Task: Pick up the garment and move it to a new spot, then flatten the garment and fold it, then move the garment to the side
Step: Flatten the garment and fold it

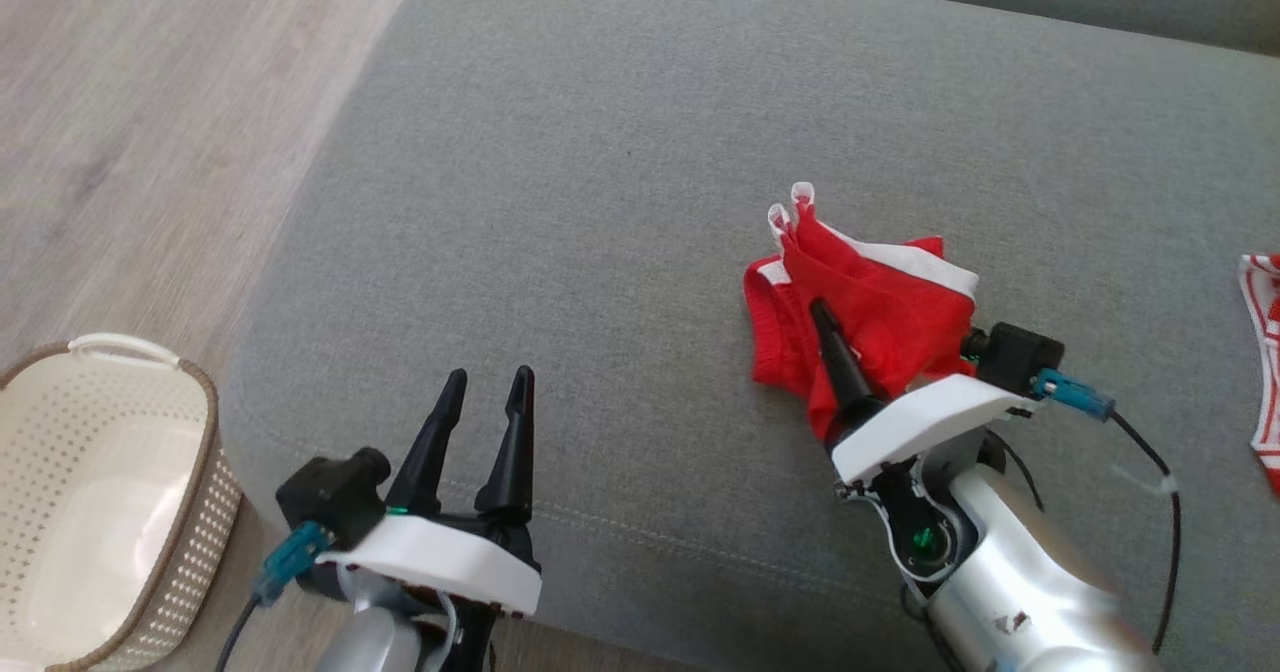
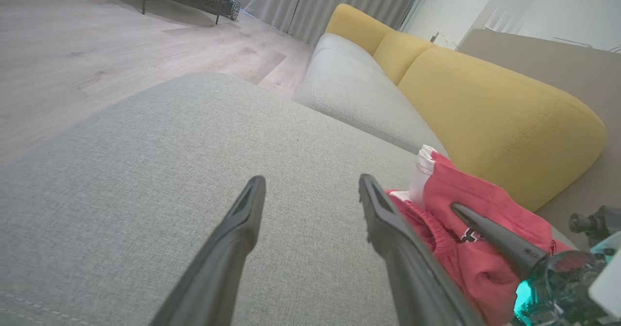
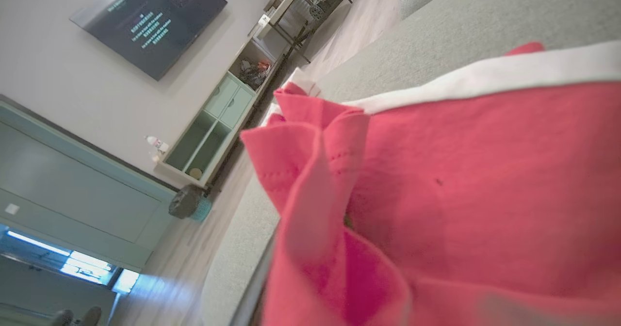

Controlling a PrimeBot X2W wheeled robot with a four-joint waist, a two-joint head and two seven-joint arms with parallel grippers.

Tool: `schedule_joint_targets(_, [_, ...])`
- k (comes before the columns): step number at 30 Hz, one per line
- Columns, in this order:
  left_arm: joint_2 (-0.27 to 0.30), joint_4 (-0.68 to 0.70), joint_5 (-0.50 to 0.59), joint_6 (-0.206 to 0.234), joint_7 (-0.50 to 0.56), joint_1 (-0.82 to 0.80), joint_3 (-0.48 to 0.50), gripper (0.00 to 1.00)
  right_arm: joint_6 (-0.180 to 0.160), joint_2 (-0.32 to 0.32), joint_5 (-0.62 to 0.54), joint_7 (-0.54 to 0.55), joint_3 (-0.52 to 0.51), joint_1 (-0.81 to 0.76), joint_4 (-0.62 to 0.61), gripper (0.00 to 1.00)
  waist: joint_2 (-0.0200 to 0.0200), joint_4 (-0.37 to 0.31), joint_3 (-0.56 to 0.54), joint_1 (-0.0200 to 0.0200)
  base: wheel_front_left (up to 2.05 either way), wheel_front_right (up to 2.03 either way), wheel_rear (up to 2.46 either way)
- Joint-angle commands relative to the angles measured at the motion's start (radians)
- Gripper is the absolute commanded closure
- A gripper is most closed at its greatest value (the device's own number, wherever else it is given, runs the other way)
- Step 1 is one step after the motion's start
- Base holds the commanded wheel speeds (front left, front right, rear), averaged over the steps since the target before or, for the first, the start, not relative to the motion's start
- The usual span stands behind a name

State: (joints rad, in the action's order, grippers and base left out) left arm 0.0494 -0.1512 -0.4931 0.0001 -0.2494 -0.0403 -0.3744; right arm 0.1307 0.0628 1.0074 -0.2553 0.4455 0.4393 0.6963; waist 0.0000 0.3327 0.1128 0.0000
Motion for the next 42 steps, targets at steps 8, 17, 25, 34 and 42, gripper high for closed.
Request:
schedule_joint_targets(8, [0.001,0.022,-0.007,0.003,-0.012,-0.006,0.030,0.00,0.000,-0.013,0.010,-0.006,0.107,0.028,-0.060,0.00,0.0000,0.007,-0.003,0.0000,0.00,0.00,0.00])
schedule_joint_targets(17, [0.001,0.022,-0.008,0.005,-0.012,-0.003,0.030,0.00,0.000,-0.013,0.093,0.018,0.263,0.029,0.057,0.00,0.0000,-0.008,-0.009,0.0000,0.00,0.00,0.00])
schedule_joint_targets(25, [0.001,0.027,0.000,0.005,-0.012,0.001,0.046,0.00,0.000,-0.013,0.159,0.004,0.327,0.102,0.047,0.00,0.0000,-0.053,-0.021,0.0000,0.00,0.00,0.00])
schedule_joint_targets(34, [0.001,0.056,0.018,0.009,-0.012,0.009,0.092,0.00,0.000,0.020,-0.204,-0.006,0.059,0.133,-0.026,0.00,0.0000,-0.142,-0.061,0.0000,0.00,0.00,0.00])
schedule_joint_targets(42, [0.001,0.078,0.030,0.007,-0.012,0.003,0.136,0.00,0.000,0.008,-0.651,-0.006,-0.233,-0.045,-0.271,0.00,0.0000,-0.210,-0.063,0.0000,0.00,0.00,0.00])
